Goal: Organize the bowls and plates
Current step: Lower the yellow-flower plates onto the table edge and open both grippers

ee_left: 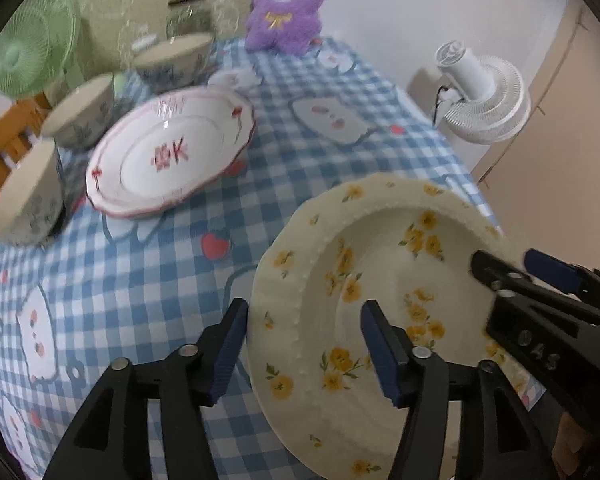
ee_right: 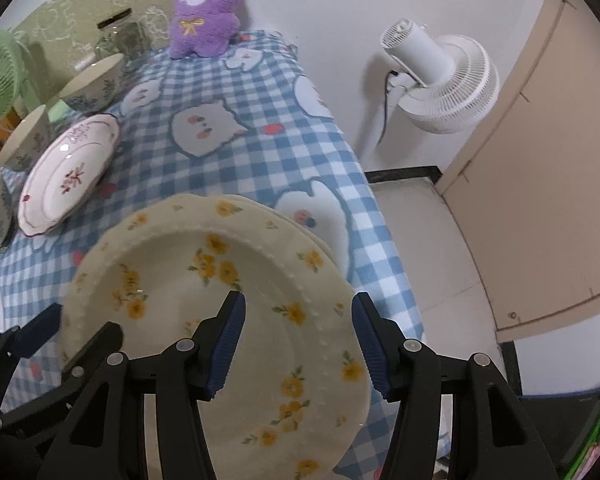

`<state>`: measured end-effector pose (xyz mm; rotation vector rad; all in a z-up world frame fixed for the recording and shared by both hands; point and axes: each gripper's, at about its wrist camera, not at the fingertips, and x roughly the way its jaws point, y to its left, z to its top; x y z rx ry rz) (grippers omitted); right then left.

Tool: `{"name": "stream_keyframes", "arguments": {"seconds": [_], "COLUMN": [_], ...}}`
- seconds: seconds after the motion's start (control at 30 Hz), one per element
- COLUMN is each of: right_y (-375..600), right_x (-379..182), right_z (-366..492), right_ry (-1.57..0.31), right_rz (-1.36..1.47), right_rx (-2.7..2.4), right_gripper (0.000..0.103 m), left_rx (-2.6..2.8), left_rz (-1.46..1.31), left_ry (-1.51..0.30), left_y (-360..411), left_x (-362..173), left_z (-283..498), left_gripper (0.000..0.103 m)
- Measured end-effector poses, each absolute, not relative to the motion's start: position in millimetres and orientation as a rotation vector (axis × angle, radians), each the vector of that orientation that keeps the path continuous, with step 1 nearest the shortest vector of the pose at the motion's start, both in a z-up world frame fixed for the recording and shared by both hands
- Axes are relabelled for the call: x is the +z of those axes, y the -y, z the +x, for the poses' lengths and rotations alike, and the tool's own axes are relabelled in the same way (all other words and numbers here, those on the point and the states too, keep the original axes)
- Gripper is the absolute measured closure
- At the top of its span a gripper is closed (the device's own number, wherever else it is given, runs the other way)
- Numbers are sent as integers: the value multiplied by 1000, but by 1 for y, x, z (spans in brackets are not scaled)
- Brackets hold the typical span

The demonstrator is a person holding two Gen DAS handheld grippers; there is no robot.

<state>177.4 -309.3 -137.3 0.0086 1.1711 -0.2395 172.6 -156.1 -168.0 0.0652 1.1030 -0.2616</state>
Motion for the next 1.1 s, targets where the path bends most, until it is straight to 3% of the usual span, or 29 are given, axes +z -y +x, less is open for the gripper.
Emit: {"name": "stream_keyframes", "arguments": {"seconds": [0.1, 0.47, 0.7, 1.1], "right_y": [306, 292, 276, 243], "right_x": [-132, -90, -53, -5], "right_z": [180, 184, 182, 167], "right_ry": [-1166, -1130, -1082, -1022], "right_rz": [22, 31, 22, 24], "right_rx": [-222, -171, -136, -108], "right_gripper": [43, 40, 28, 22], "left_rx": [-290, -289, -285, -283], "left_rz": [89, 54, 39, 24], "left_ry": [-1065, -1031, -1011, -945], "left_y": [161, 149, 140, 116], "left_x": [-157, -115, -85, -36], "left_z": [171, 174, 171, 154], "left_gripper": [28, 24, 19, 14]}}
